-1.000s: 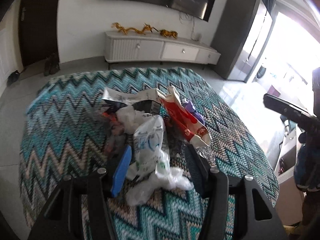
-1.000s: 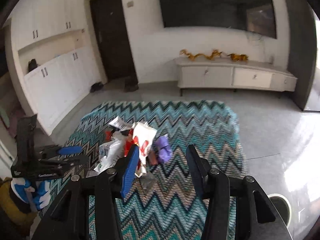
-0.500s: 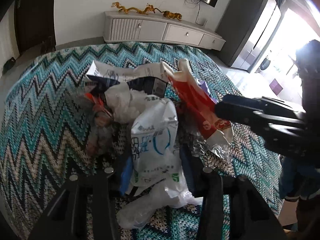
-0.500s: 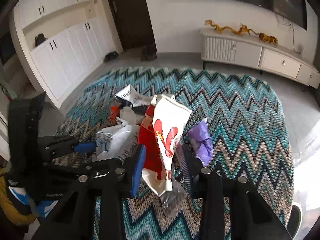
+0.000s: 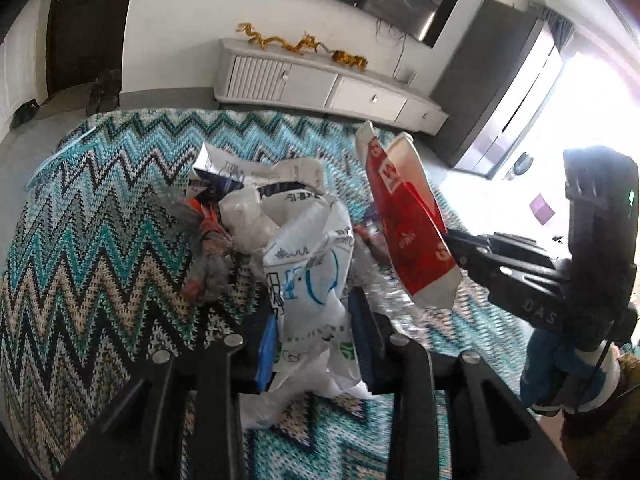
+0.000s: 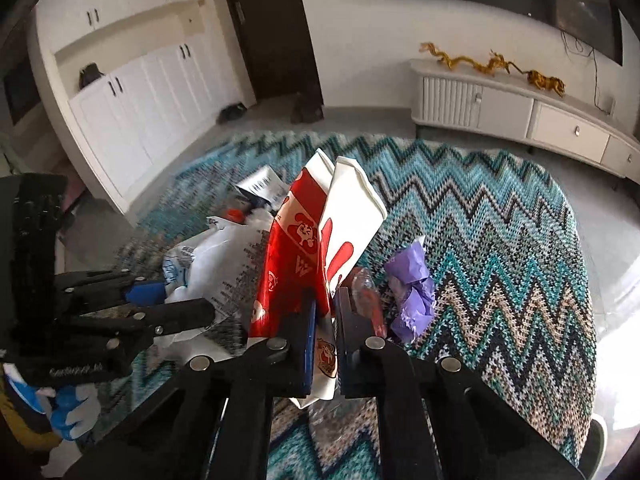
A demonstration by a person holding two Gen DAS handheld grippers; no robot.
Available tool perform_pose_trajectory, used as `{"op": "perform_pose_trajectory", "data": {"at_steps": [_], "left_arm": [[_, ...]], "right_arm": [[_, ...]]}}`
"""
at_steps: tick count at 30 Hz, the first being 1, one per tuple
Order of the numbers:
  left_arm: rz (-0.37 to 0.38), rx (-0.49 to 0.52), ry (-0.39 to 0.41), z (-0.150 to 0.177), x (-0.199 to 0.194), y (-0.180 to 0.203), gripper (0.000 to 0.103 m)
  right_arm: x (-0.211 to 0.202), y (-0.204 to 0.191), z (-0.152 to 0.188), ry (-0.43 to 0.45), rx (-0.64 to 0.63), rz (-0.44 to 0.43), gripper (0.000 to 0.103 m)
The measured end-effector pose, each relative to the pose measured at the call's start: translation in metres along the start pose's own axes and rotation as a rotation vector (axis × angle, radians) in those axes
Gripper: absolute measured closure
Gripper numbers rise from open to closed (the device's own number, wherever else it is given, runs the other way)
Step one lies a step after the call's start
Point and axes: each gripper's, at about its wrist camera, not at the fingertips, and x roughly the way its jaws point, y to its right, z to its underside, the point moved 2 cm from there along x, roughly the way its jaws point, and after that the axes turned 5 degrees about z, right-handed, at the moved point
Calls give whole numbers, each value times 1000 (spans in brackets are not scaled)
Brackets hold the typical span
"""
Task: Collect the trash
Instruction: 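Grasp the white plastic bag with the left gripper while the right grasps the red-white carton, then carry both items to the white bin and open both grippers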
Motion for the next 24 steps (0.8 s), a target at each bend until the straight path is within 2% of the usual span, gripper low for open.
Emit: {"op": "perform_pose_trajectory", "data": {"at_steps": [3,6,12,17,20,24], "left_arm": [[52,-10,19,1,-16,4,72],[65,15,44,6,-35,16,71],[18,141,103,20,-62,58,72],[32,256,140,28,-75,101,72],[49,317,117,22,-64,135,72],[85,398,63,19,-36,182,72]], "right_arm": [[-22,-3,3,34,8,-29,94],[-44,-5,7,72,13,-45,94],[-87,6,28,131,47,-62,94],[-126,39,60,180,130,-40,94],[-147,70,86,196,196,4,94],[-172,130,123,206,325,82,94]]}}
